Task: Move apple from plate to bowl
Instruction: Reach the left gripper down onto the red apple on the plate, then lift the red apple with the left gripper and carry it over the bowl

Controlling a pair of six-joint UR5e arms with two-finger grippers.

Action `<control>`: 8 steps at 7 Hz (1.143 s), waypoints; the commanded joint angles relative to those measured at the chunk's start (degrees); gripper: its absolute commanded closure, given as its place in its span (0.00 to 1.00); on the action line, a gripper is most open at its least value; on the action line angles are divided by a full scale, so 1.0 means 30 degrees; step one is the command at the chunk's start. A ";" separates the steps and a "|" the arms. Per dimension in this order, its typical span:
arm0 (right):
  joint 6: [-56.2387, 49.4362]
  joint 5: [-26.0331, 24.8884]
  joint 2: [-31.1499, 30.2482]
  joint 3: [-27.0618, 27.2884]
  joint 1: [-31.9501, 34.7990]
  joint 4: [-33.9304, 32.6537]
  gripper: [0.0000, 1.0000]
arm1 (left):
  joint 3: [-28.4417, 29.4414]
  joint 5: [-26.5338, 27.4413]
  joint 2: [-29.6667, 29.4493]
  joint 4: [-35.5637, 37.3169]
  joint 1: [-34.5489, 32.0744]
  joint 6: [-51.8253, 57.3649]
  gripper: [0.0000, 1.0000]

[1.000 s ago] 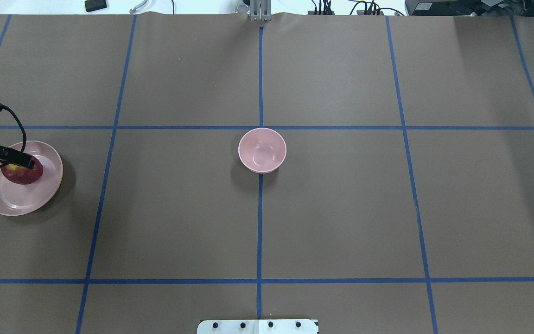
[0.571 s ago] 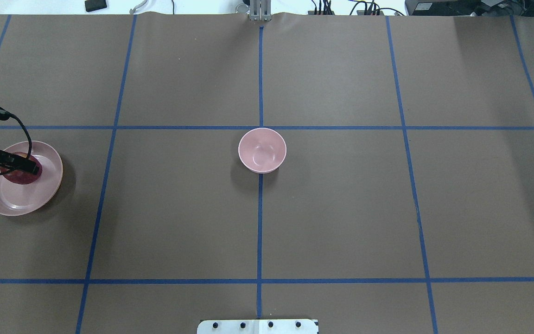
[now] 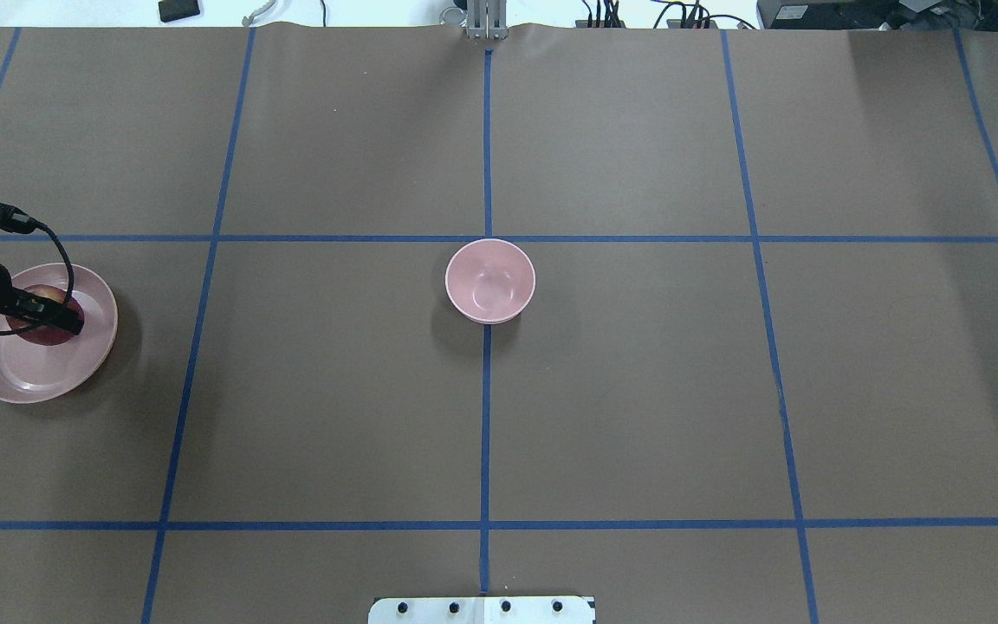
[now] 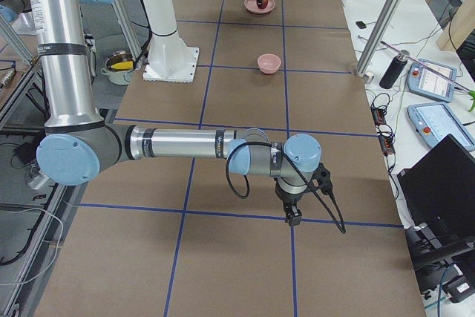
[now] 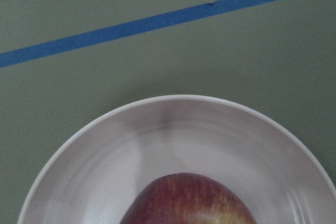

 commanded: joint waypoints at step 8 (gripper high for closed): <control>0.0029 0.0024 -0.0374 0.0055 -0.0014 0.0029 0.00 | 0.0306 0.2347 -1.4064 1.0524 0.4633 -0.9878 1.00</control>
